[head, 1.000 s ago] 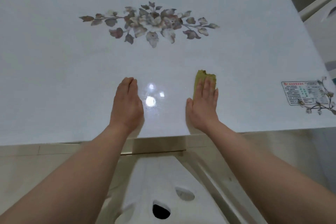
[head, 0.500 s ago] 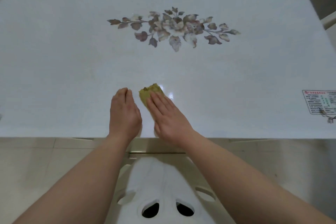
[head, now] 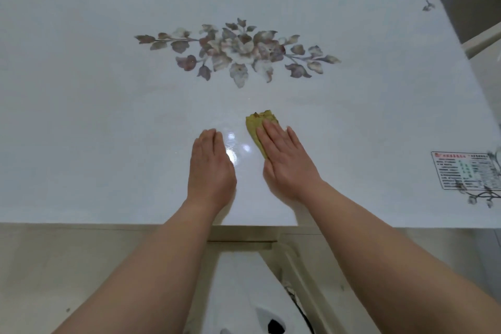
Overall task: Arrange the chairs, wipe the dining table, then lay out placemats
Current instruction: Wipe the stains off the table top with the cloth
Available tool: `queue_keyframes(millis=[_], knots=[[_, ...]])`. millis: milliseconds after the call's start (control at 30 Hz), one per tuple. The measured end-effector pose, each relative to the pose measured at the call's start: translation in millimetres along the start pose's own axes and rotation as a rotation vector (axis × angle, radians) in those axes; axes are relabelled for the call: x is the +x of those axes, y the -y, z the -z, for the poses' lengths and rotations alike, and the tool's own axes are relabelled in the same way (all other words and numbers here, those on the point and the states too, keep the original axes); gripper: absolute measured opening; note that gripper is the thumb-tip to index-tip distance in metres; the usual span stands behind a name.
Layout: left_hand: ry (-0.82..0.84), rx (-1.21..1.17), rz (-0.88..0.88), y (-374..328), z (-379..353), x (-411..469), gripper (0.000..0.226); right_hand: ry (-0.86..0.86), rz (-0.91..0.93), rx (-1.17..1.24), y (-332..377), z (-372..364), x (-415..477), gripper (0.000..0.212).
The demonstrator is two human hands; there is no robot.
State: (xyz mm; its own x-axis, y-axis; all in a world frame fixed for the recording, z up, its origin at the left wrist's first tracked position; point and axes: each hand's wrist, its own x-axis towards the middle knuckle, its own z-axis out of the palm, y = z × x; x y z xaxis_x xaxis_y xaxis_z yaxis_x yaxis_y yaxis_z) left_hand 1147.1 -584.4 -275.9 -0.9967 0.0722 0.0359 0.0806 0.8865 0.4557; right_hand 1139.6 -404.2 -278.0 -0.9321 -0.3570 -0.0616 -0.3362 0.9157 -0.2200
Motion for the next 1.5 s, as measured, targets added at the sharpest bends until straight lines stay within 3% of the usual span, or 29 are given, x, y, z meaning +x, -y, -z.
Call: queue_keyframes(millis=[367,600,700,767,933,1067,1200,1367,1500], knots=[[-0.051,-0.052,0.035,-106,-64,24,0.049,0.011,-0.033,-0.032,-101,23,53,0.067],[-0.105,0.041,0.072,-117,-79,25,0.049,-0.083,-0.448,-0.063,-190,37,31,0.069],[-0.112,0.061,0.090,-119,-80,25,0.052,-0.136,-0.547,-0.068,-184,36,25,0.068],[-0.120,0.061,0.099,-120,-81,25,0.053,-0.139,-0.486,-0.044,-163,32,28,0.068],[-0.149,0.047,0.093,-121,-79,24,0.052,-0.072,-0.108,0.019,-114,24,59,0.065],[-0.134,0.062,0.105,-121,-79,24,0.051,-0.055,-0.050,0.028,-112,23,77,0.065],[-0.133,0.057,0.098,-123,-77,25,0.050,-0.069,-0.252,-0.082,-144,29,72,0.067],[-0.137,0.049,0.079,-122,-77,25,0.049,-0.147,-0.564,-0.053,-197,35,24,0.067],[-0.132,0.036,0.072,-119,-77,25,0.049,-0.197,-0.686,-0.038,-198,33,-17,0.068]])
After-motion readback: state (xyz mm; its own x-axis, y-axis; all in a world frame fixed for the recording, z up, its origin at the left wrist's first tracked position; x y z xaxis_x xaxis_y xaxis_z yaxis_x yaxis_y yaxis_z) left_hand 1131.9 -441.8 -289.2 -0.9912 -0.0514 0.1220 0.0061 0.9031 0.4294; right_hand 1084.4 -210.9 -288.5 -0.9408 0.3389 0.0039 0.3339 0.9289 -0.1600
